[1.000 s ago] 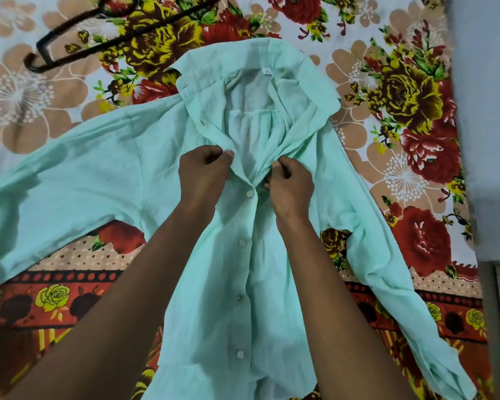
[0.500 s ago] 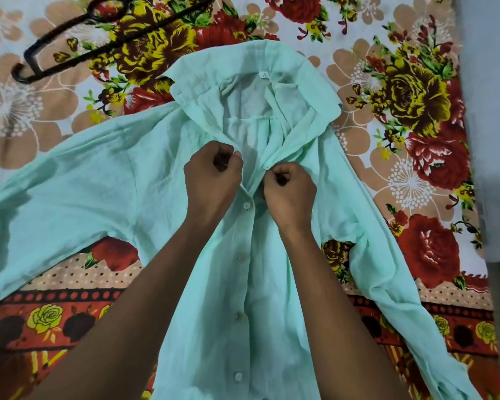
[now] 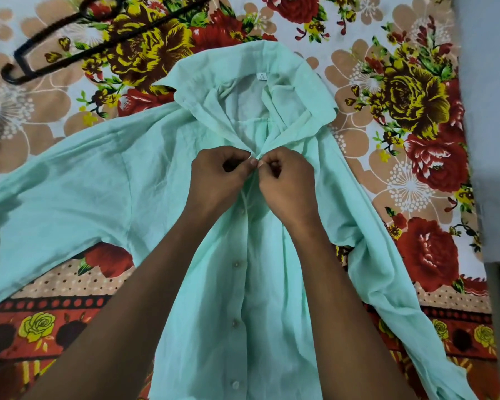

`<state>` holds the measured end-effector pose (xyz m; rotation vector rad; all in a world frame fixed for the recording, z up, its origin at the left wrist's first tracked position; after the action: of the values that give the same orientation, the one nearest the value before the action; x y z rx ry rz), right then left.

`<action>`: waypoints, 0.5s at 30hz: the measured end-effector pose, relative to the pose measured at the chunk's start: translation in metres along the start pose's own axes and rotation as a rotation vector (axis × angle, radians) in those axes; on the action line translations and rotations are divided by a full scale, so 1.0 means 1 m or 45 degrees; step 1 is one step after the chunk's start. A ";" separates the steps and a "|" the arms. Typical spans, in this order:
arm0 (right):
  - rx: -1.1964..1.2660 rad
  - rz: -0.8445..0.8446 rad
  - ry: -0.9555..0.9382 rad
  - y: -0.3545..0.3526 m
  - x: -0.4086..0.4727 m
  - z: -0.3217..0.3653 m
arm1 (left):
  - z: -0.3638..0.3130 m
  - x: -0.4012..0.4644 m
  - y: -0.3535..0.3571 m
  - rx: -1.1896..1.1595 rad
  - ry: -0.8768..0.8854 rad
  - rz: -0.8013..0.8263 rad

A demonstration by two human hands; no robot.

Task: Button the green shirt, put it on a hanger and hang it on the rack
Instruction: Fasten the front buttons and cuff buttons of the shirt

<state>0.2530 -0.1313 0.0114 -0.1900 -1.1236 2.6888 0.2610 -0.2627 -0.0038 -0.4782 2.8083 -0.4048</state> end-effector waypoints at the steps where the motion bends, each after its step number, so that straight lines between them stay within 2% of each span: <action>1: 0.058 0.018 0.050 -0.001 0.000 -0.001 | 0.000 0.001 0.000 0.010 -0.009 0.009; 5: 0.214 0.083 0.204 -0.004 -0.003 -0.002 | 0.001 0.004 0.001 0.129 0.035 0.069; 9: 0.247 0.103 0.242 -0.001 -0.006 -0.001 | 0.001 0.004 0.003 0.301 0.125 0.108; 11: 0.270 0.122 0.265 0.000 -0.006 -0.002 | 0.003 0.003 0.004 0.251 0.016 0.121; 15: 0.349 0.137 0.302 0.003 -0.005 -0.004 | 0.003 0.006 0.003 -0.180 -0.491 0.168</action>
<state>0.2578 -0.1320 0.0068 -0.5187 -0.6879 2.7841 0.2553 -0.2630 -0.0090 -0.3527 2.4822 -0.0743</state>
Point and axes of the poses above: each hand's wrist, its own x-axis towards the middle knuckle, its own y-axis out of the palm, z = x × y, the point moved 1 cm from there along x, towards the middle knuckle, and after that the axes turned 11 degrees about -z, right-handed, at the moved point
